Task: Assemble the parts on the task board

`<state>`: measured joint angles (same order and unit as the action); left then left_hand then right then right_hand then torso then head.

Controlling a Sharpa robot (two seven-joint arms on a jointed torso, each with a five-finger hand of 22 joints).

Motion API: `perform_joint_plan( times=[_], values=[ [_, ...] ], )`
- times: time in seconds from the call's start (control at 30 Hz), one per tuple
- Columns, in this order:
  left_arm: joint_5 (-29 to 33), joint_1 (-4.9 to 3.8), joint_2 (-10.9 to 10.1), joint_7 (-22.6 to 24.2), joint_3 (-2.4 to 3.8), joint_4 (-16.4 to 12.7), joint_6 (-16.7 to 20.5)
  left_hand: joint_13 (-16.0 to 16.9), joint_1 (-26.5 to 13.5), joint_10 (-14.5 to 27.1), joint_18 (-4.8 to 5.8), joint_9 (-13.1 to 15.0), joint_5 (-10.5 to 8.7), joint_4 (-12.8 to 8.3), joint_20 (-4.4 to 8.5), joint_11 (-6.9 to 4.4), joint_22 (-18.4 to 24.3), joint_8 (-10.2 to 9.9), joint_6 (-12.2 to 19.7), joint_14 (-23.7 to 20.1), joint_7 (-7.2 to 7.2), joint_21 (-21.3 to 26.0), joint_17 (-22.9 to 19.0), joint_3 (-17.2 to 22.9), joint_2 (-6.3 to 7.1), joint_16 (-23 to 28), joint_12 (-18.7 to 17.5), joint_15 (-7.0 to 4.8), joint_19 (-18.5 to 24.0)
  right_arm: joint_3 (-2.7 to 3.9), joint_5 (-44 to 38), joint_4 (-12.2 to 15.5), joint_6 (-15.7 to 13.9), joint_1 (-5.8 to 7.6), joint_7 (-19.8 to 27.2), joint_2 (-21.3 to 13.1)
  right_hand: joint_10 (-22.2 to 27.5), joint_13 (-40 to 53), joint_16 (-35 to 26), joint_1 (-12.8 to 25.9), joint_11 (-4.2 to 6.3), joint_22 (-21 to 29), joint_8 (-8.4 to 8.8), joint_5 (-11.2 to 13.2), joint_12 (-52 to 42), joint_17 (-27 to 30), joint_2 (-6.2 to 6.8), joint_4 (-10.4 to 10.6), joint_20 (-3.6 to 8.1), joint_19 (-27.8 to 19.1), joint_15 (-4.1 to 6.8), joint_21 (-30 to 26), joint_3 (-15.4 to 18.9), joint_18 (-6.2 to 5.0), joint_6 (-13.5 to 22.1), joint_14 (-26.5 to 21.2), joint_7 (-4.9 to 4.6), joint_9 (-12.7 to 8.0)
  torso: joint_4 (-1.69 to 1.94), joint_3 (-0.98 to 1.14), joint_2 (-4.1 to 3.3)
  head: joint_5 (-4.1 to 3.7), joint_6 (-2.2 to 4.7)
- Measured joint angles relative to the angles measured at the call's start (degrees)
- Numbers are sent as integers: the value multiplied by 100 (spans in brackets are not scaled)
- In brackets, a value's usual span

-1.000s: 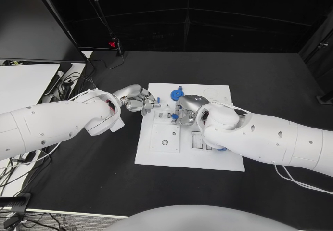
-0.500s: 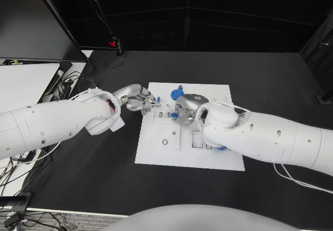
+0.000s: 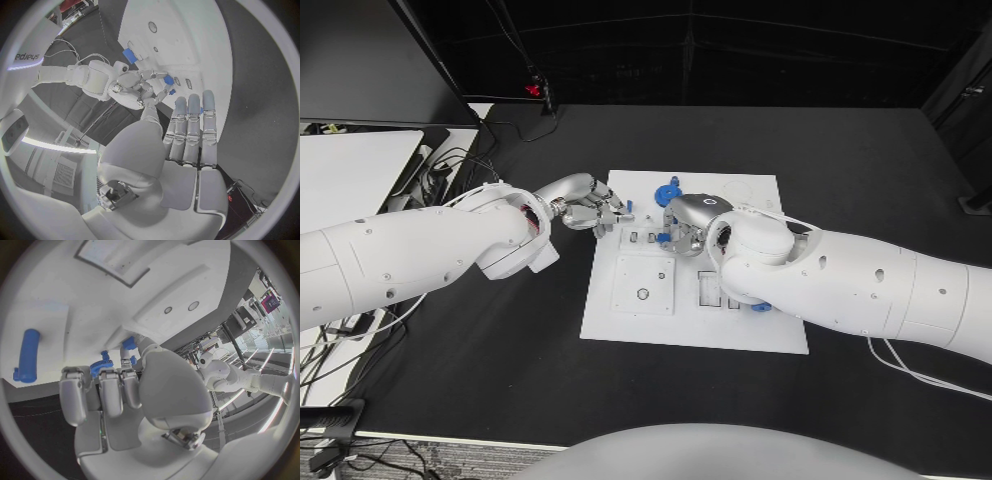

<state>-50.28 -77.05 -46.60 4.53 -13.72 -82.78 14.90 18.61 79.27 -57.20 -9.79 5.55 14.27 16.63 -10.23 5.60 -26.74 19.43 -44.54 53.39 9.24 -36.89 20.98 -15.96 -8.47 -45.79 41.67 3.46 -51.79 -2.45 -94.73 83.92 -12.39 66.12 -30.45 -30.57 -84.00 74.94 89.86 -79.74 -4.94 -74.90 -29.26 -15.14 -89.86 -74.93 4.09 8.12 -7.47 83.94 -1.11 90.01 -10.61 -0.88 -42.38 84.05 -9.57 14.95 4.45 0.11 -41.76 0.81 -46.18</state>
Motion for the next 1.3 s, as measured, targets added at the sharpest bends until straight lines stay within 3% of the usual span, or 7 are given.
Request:
perform_joint_plan(
  times=[0.17, 0.4, 0.7, 0.83, 1.0, 1.1, 1.3],
  values=[
    [0, 0, -1, -1, 0, -1, 0, 0, 0, 0, 0, 0, 0, 0, 0, 0, 0, 0, 0, 0, 0, 0, 0, 0, 0, 0, 0, 0, 0, 3, -15, 4, 25, 3, 9, -6, 7, 0, 0, 119, -50, 0, 122, -29, 0, 0, 119, 8, 0, 0, 0, 0, 40, 0, 88, 0, -57, -101, 0, 0, -1, -6, -3],
    [0, 0, -2, -2, 0, -2, -1, 0, 0, 0, 0, -1, 0, 0, 0, 0, 0, 0, 0, 0, 0, 0, 0, 0, 0, 0, 0, 0, 0, 7, -30, 6, 61, 8, 24, -9, 7, 0, 0, 141, -91, 0, 237, -32, 0, 0, 138, -8, 0, 0, -6, 0, 56, 0, 183, -6, -79, -204, 0, -1, -2, -9, -6],
    [0, 0, 3, -2, 0, 4, -3, 0, 0, 0, 0, -1, 0, 0, 0, 0, 0, 0, 0, 0, 0, 0, 4, 0, 0, 0, 0, 0, 0, 9, -42, 7, 85, 11, 35, -12, -14, 0, 0, 150, -111, 0, 305, -114, 0, 1, 42, -110, -21, 21, -43, 0, -46, 0, 149, -1, -107, -305, 1, -1, -2, -13, -7],
    [0, 1, 7, -2, 0, 8, -3, 0, 0, 0, 0, -1, 0, 0, 0, 0, 0, 0, 0, 0, 0, 0, 4, 0, 0, 0, 0, 0, 0, 13, -48, 5, 91, 15, 37, -12, -14, 0, 0, 25, -111, 0, 384, -241, 0, 1, -82, -271, -44, -1, -43, 0, -214, 0, -143, -1, -47, -395, 2, -2, -2, -16, -10],
    [0, 2, 18, -2, 0, 11, -5, 0, 0, 0, 0, -2, 0, 0, 0, 0, 0, 0, 0, 0, 0, 0, 4, 0, 0, 0, -1, 0, 0, 14, -51, 8, 95, 16, 48, -12, -12, 0, 0, -12, -110, 0, 550, -299, 0, 1, -119, -370, -43, -1, -43, 0, -391, 0, -352, -1, -19, -506, 3, -2, -1, -18, -13],
    [0, 2, 22, -2, 0, 12, -5, 0, 0, 0, 0, -2, 24, 0, 0, 0, -5, 0, 0, 0, 0, 0, 4, 0, 0, 0, -24, 0, 0, 16, -53, 12, 87, 18, 60, -19, -4, 0, 0, -20, -14, 0, 619, -310, 0, 1, -127, -408, -43, -1, -43, 0, -475, 0, -650, -1, 48, -580, 4, -2, 0, -19, -14],
    [0, 3, 37, -1, 0, 16, -7, 0, 0, 0, 0, -2, 24, 0, 0, 0, -5, 0, 0, 0, 0, 0, 3, 0, 0, 0, -24, 0, 0, 14, -55, 15, 38, 16, 92, -47, -3, 0, 0, 22, -15, 0, 834, -315, 0, 2, -163, -424, -39, 3, -37, 0, -524, 1, -914, -7, 100, -634, 5, -2, 0, -22, -14]
  ],
)
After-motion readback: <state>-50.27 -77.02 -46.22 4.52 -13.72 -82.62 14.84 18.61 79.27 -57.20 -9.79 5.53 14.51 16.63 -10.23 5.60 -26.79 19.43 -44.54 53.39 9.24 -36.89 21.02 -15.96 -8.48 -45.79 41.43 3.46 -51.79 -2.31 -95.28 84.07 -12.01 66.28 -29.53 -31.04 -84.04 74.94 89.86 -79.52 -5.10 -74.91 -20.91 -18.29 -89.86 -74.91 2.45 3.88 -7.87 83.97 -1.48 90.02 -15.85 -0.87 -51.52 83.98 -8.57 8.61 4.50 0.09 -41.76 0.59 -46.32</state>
